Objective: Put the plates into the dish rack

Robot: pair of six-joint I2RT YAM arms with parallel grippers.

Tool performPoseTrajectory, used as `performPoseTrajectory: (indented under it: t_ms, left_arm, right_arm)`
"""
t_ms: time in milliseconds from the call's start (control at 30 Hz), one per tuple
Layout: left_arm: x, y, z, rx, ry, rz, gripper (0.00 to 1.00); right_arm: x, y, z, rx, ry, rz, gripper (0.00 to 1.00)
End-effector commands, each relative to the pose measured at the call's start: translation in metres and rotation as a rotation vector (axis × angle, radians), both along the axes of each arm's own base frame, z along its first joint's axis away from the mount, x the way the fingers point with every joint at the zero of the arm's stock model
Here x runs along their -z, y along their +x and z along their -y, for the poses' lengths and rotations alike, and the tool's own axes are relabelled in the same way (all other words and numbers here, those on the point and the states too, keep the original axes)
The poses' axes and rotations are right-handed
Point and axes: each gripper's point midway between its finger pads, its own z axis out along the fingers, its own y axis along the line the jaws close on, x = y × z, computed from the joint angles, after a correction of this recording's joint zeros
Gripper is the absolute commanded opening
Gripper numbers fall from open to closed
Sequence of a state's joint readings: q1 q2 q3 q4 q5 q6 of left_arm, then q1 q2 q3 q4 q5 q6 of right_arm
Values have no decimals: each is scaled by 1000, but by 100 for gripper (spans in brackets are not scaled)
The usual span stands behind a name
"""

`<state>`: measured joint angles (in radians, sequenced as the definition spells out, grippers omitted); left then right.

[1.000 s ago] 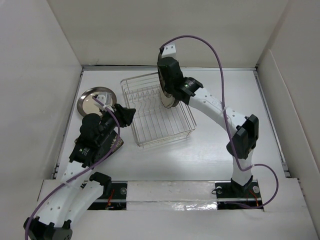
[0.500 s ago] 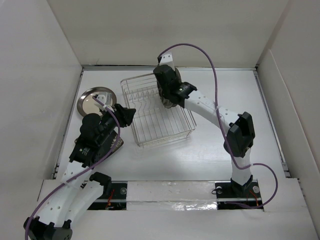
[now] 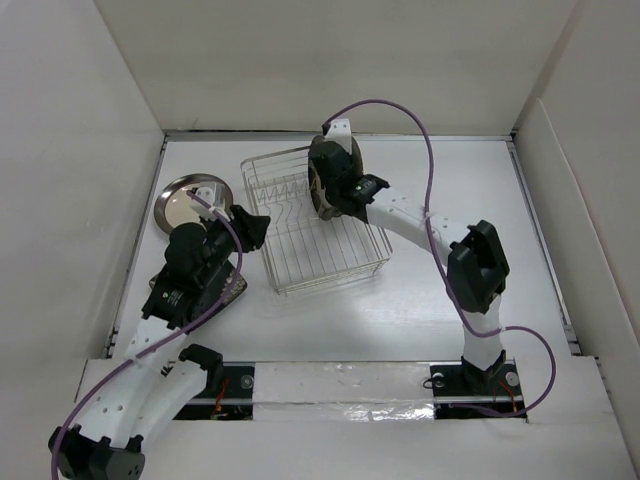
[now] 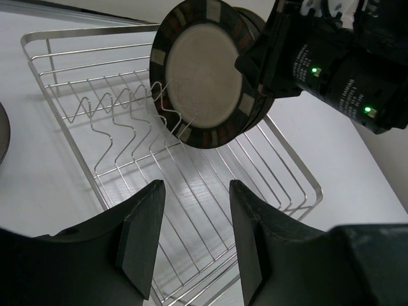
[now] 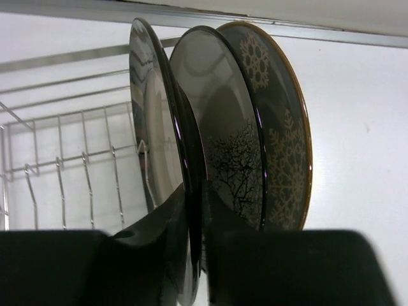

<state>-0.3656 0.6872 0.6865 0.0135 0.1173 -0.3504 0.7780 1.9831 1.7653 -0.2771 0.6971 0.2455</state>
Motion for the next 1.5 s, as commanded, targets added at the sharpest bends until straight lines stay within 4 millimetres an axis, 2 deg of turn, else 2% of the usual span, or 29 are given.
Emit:
performPoseTrajectory:
  t_ms: [0, 33, 67, 200, 233, 300, 333, 367, 433, 467, 533, 567, 600, 633, 667, 700, 767, 800, 833, 900, 933, 967, 1033, 1067, 1100, 1267, 1300, 1400, 1467]
  left_arm:
    - [-16, 8, -6, -58, -21, 23, 42]
    - [-15, 10, -7, -68, -23, 19, 42]
    - [-14, 13, -13, -91, -26, 13, 42]
    - [-8, 20, -15, -100, -37, -23, 44]
    - [-10, 22, -17, -117, -46, -13, 45]
    - [-12, 25, -25, -167, -54, -8, 45]
    - [-11, 28, -30, -202, -57, -14, 44]
    - [-9, 29, -32, -217, -59, -22, 44]
    - [-8, 33, -40, -277, -66, -35, 38]
    - [-9, 34, -43, -301, -82, -37, 34]
    - [-11, 41, -56, -356, -98, -38, 14]
    - [-10, 43, -60, -369, -120, -45, 6]
    - [-9, 46, -63, -370, -133, -54, 0]
    - [-2, 55, -81, -424, -140, -73, 0]
    - [2, 59, -90, -445, -158, -91, 0]
    - [11, 65, -93, -445, -195, -128, 0]
    - [21, 73, -114, -493, -236, -156, 2]
    - [30, 79, -121, -510, -246, -187, 17]
    - [30, 82, -130, -536, -245, -188, 25]
    - [36, 85, -157, -623, -241, -199, 49]
    - [39, 85, -165, -652, -250, -202, 55]
    - [42, 85, -173, -679, -259, -209, 59]
    - [56, 86, -193, -736, -302, -245, 61]
    - [62, 86, -199, -751, -320, -259, 61]
    - [73, 87, -201, -747, -341, -292, 60]
    - [117, 85, -252, -874, -426, -391, 59]
    - [139, 86, -255, -872, -455, -454, 57]
    - [168, 88, -267, -903, -463, -529, 56]
    - [170, 92, -272, -910, -454, -531, 56]
  right_arm:
    - [-24, -2, -22, -18, 183, 61, 27]
    - [-26, -3, -20, -14, 185, 66, 43]
    - [-32, -4, -19, -15, 196, 77, 49]
    - [-64, -15, -17, -61, 262, 121, 64]
    - [-82, -21, -13, -73, 286, 147, 69]
    - [-93, -29, -7, -89, 294, 166, 76]
    - [-98, -33, -4, -99, 298, 176, 86]
    - [-123, -45, 0, -122, 338, 222, 90]
    - [-117, -60, 0, -170, 339, 213, 97]
    - [-137, -71, 8, -187, 377, 250, 97]
    - [-130, -87, 7, -238, 398, 245, 94]
    - [-133, -92, 9, -247, 419, 255, 87]
    - [-147, -106, 12, -280, 466, 277, 75]
    - [-129, -112, 14, -291, 459, 253, 27]
    - [-131, -117, 17, -300, 482, 263, 3]
    - [-138, -130, 19, -327, 518, 269, 0]
    - [-117, -140, 23, -349, 508, 241, 0]
    - [-113, -144, 26, -352, 513, 236, 0]
    - [-116, -151, 33, -353, 529, 251, 0]
    - [-97, -158, 42, -351, 516, 242, 4]
    - [-104, -165, 50, -357, 526, 265, 19]
    - [-94, -168, 54, -358, 511, 261, 31]
    - [-93, -169, 68, -343, 508, 276, 51]
    - [-98, -169, 79, -332, 518, 296, 52]
    - [-91, -172, 81, -353, 522, 281, 53]
    - [-94, -172, 102, -351, 563, 301, 53]
    - [-95, -171, 106, -348, 569, 306, 53]
    - [-95, -167, 115, -328, 567, 307, 53]
    - [-92, -165, 119, -320, 567, 302, 53]
